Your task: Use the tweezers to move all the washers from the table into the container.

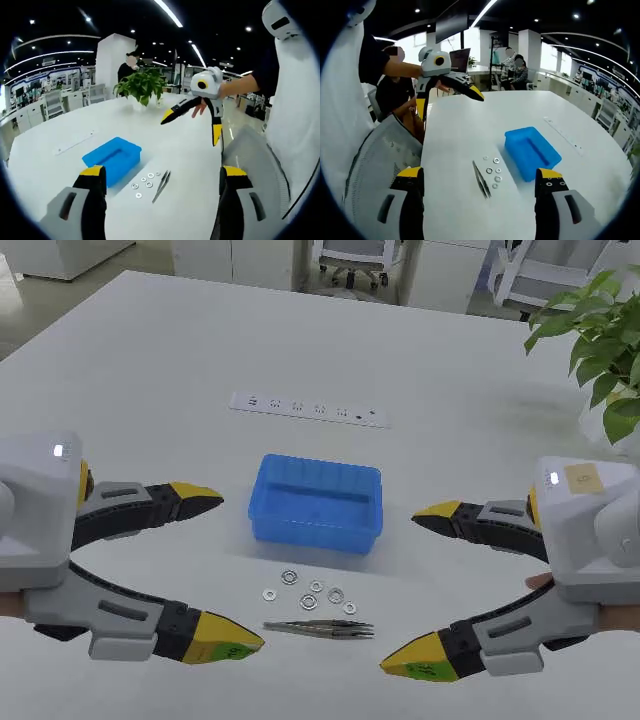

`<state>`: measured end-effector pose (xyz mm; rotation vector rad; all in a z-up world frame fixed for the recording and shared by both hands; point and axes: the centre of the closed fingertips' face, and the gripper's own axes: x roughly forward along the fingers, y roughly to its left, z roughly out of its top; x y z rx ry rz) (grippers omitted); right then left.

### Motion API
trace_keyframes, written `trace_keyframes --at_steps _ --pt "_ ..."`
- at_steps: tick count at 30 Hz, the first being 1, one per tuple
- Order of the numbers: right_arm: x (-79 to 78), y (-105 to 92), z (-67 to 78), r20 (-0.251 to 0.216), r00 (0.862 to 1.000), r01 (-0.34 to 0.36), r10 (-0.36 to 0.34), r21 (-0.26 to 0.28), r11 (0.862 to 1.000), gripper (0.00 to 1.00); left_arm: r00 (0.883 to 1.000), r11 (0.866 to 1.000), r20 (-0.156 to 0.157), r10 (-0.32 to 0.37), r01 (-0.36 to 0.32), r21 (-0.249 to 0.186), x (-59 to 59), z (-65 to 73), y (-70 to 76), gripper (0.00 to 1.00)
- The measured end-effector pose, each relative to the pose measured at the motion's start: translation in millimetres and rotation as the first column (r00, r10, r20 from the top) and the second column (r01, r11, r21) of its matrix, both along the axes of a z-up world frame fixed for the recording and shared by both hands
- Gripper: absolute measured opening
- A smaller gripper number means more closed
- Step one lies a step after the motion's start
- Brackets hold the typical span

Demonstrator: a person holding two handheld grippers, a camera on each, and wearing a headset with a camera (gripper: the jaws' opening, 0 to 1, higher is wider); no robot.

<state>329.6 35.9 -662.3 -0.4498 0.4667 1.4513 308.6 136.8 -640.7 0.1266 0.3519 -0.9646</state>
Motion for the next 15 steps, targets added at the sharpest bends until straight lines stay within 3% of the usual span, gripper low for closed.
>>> trace_keyframes --at_steps 3,6,14,15 --pt "1.9 0.3 -1.2 0.006 1.0 0.0 0.0 -0.004 1.0 0.92 1.0 1.0 -0.004 0.007 -0.007 -0.006 0.5 0.2 1.6 0.92" --pt "3.0 0.1 -2.9 0.008 1.0 -0.004 0.004 -0.012 1.0 0.91 1.0 0.999 -0.004 0.017 -0.018 -0.043 1.8 6.1 1.4 0.91" --pt "2.9 2.0 -1.3 0.009 1.0 -0.004 0.004 -0.006 1.0 0.9 1.0 0.999 0.013 0.011 -0.01 -0.031 3.4 7.5 1.5 0.88" --pt "3.1 2.1 -0.8 0.009 1.0 -0.003 0.003 -0.003 1.0 0.9 1.0 1.0 0.027 0.011 -0.01 -0.029 4.1 8.5 1.1 0.87"
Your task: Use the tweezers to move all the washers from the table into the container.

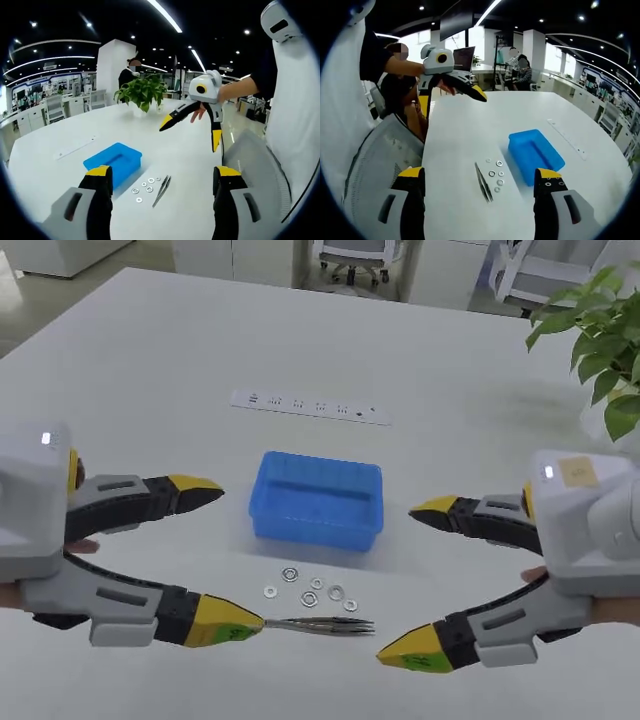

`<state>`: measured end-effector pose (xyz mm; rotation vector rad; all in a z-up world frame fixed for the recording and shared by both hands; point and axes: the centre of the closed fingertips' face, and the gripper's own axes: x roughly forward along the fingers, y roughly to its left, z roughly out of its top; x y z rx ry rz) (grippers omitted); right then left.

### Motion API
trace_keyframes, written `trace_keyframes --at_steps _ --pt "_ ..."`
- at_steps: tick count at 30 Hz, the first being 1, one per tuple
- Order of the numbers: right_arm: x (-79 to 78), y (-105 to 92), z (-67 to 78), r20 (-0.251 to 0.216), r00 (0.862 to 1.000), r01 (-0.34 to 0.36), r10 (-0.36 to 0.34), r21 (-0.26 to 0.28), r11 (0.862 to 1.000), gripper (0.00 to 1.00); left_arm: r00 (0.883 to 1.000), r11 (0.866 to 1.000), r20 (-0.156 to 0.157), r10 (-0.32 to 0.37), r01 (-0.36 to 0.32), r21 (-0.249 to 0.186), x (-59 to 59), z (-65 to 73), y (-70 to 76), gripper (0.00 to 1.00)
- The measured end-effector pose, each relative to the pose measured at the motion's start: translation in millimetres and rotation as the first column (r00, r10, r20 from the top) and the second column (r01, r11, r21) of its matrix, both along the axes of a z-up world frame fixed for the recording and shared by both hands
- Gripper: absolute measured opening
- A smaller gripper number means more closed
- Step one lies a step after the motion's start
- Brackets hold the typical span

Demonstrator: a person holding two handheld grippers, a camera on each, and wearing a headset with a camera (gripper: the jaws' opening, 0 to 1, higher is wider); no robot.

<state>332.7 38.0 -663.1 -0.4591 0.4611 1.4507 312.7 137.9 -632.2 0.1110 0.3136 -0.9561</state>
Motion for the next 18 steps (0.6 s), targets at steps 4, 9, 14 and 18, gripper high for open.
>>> trace_keyframes --at_steps 4,9,14,18 --pt "0.6 0.1 1.9 0.002 1.0 0.007 -0.007 0.005 1.0 0.9 1.0 1.0 0.002 -0.011 0.011 0.003 -0.9 -0.4 -2.2 0.84" --pt "1.3 -2.3 2.1 0.003 1.0 0.015 -0.015 0.004 1.0 0.9 1.0 1.0 0.01 -0.005 0.005 0.0 1.4 1.3 -2.9 0.84" --pt "0.7 -3.8 1.9 0.006 1.0 0.019 -0.019 0.001 1.0 0.9 1.0 1.0 0.009 -0.009 0.009 -0.001 1.5 1.2 -3.4 0.84" --pt "0.0 -4.1 2.0 0.005 1.0 0.021 -0.021 0.0 1.0 0.9 1.0 1.0 0.007 -0.011 0.011 -0.006 1.9 1.0 -3.8 0.83"
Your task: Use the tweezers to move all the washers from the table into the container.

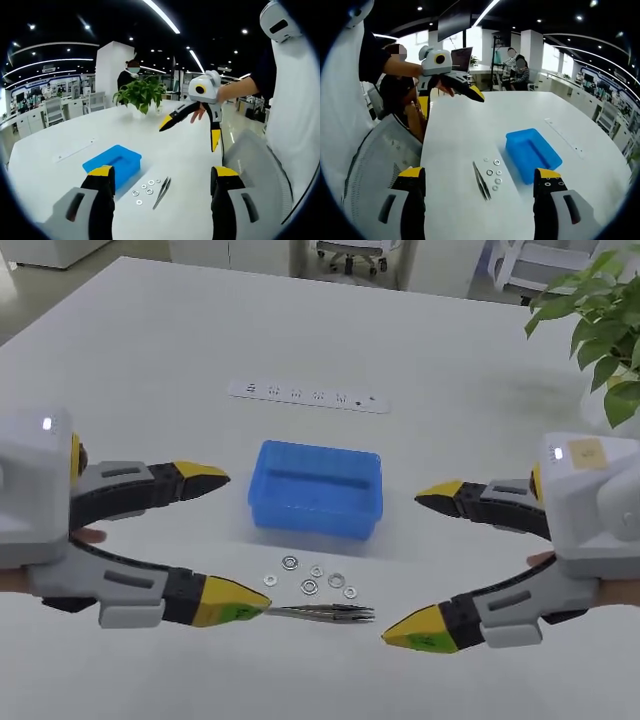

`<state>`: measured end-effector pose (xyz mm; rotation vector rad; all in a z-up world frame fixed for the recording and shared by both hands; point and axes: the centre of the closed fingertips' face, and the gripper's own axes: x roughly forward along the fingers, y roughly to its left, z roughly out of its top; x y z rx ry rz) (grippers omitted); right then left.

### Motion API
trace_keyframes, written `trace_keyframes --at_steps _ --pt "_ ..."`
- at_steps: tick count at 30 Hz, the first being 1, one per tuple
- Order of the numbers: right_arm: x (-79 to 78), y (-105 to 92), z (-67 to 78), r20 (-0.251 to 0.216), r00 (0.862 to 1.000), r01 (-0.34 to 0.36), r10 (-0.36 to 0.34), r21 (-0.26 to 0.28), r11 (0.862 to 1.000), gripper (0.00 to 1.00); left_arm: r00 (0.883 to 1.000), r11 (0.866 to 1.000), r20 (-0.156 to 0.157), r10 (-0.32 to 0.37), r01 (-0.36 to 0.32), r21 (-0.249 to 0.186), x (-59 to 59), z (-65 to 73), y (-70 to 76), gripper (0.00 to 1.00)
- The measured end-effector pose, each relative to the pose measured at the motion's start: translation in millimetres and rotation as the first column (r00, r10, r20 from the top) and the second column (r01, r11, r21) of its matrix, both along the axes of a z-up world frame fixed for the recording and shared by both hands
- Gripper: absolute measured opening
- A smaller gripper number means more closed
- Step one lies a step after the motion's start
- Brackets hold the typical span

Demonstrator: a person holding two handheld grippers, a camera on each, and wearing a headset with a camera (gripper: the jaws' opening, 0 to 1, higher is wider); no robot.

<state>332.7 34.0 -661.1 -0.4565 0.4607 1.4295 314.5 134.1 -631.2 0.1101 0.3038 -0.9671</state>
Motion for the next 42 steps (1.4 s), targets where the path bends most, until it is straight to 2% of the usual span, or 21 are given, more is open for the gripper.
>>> trace_keyframes --at_steps 2,10,16,22,24,34,42 --pt "0.1 -0.1 -0.2 0.0 1.0 0.002 -0.002 -0.001 1.0 0.9 1.0 1.0 0.014 -0.004 0.004 0.002 0.6 0.9 0.2 0.8" --pt "-1.5 1.1 -0.4 -0.002 1.0 0.0 0.0 -0.002 1.0 0.89 1.0 1.0 0.022 0.017 -0.017 -0.021 4.6 4.9 3.1 0.78" --pt "-2.2 2.5 -0.1 -0.002 1.0 -0.001 0.001 0.0 1.0 0.89 1.0 1.0 0.007 0.012 -0.012 -0.013 1.6 0.9 2.7 0.77" --pt "-3.2 2.2 -0.8 -0.004 1.0 -0.004 0.004 -0.006 1.0 0.89 1.0 1.0 0.006 0.01 -0.01 -0.008 -1.0 -1.0 1.8 0.76" --pt "-3.3 2.4 -0.3 -0.002 1.0 -0.004 0.004 -0.005 1.0 0.89 1.0 1.0 0.02 0.005 -0.005 -0.002 -1.8 1.3 0.6 0.75" --pt "-5.5 5.0 1.2 0.007 1.0 -0.01 0.01 -0.003 1.0 0.88 0.999 1.0 0.03 0.02 -0.02 -0.025 1.9 11.6 -0.7 0.75" --pt "-7.5 5.4 0.2 0.014 1.0 -0.018 0.018 -0.008 1.0 0.87 1.0 1.0 0.018 0.009 -0.009 -0.002 -4.6 3.8 -2.9 0.75"
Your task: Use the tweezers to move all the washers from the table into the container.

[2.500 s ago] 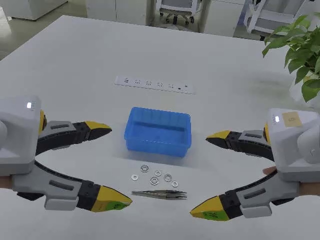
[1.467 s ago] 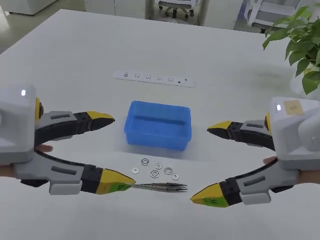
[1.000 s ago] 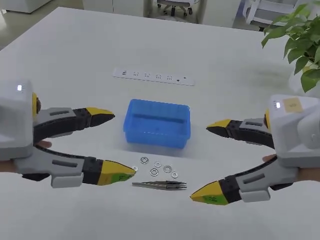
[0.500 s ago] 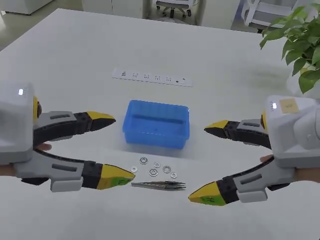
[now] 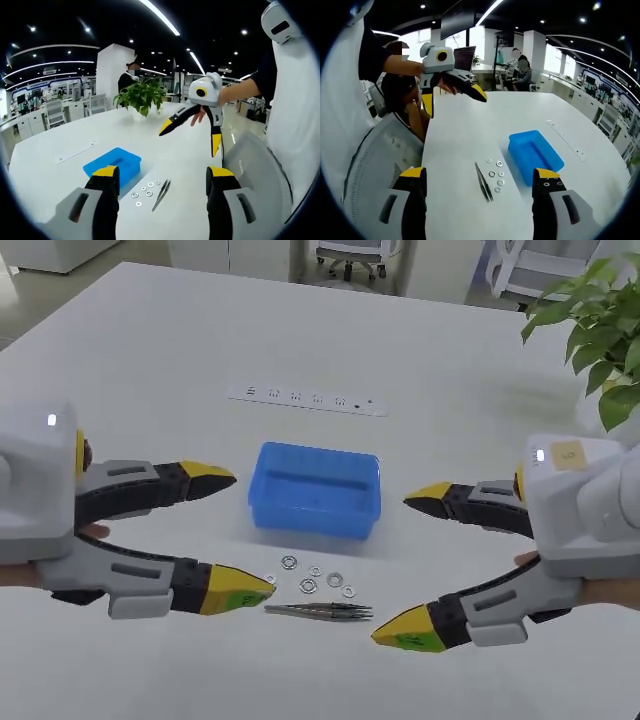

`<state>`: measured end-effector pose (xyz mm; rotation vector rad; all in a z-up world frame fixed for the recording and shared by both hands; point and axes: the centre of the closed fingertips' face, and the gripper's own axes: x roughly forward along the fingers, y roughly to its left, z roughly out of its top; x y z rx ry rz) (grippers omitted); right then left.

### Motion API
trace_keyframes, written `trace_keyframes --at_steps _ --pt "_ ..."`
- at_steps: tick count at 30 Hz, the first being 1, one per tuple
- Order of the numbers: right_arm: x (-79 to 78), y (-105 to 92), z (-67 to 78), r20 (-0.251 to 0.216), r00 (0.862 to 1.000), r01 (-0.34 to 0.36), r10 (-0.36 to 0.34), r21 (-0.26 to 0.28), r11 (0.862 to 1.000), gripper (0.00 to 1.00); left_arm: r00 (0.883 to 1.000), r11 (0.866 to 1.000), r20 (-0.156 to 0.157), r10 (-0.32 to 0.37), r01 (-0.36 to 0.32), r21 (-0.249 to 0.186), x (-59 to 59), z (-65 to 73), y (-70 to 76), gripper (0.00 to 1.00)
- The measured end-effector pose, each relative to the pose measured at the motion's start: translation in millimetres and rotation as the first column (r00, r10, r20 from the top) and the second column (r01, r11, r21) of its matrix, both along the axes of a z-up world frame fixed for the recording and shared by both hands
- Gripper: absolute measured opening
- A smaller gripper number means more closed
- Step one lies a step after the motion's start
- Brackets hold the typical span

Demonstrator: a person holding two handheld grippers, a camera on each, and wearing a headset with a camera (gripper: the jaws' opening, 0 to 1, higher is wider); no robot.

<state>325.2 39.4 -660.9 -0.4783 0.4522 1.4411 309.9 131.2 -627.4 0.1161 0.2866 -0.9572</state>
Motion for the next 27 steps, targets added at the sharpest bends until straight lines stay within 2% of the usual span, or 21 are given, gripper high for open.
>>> trace_keyframes --at_steps 2,7,9,13,18,24,27 --pt "-0.5 -0.4 -0.3 -0.001 1.0 -0.001 0.001 -0.001 1.0 0.87 1.0 1.0 0.007 0.002 -0.003 0.017 0.0 -2.4 1.4 0.75" --pt "2.4 -3.1 -2.4 0.008 1.0 0.004 -0.004 -0.008 1.0 0.85 1.0 1.0 0.0 0.003 -0.003 0.027 0.2 -5.6 2.6 0.74" --pt "3.1 -3.5 -3.6 0.001 1.0 0.007 -0.007 -0.008 1.0 0.81 1.0 1.0 -0.005 0.007 -0.007 0.029 1.3 -7.4 3.2 0.74" --pt "3.6 -2.2 -8.0 -0.002 1.0 0.005 -0.005 -0.016 1.0 0.8 1.0 0.999 -0.011 0.015 -0.015 0.03 4.0 -10.9 4.2 0.72" --pt "6.6 -0.3 -13.0 -0.008 1.0 -0.002 0.002 -0.024 1.0 0.79 0.999 0.998 -0.032 -0.003 0.005 0.059 3.0 -21.4 3.5 0.7" --pt "10.6 0.7 -21.5 -0.017 1.0 -0.006 0.005 -0.042 0.999 0.77 0.999 0.998 -0.038 0.011 -0.008 0.07 7.4 -28.9 4.2 0.65" --pt "12.6 0.8 -26.6 -0.026 1.0 -0.006 0.004 -0.05 0.999 0.75 0.999 0.994 -0.047 0.012 -0.007 0.106 10.7 -38.6 5.4 0.64"
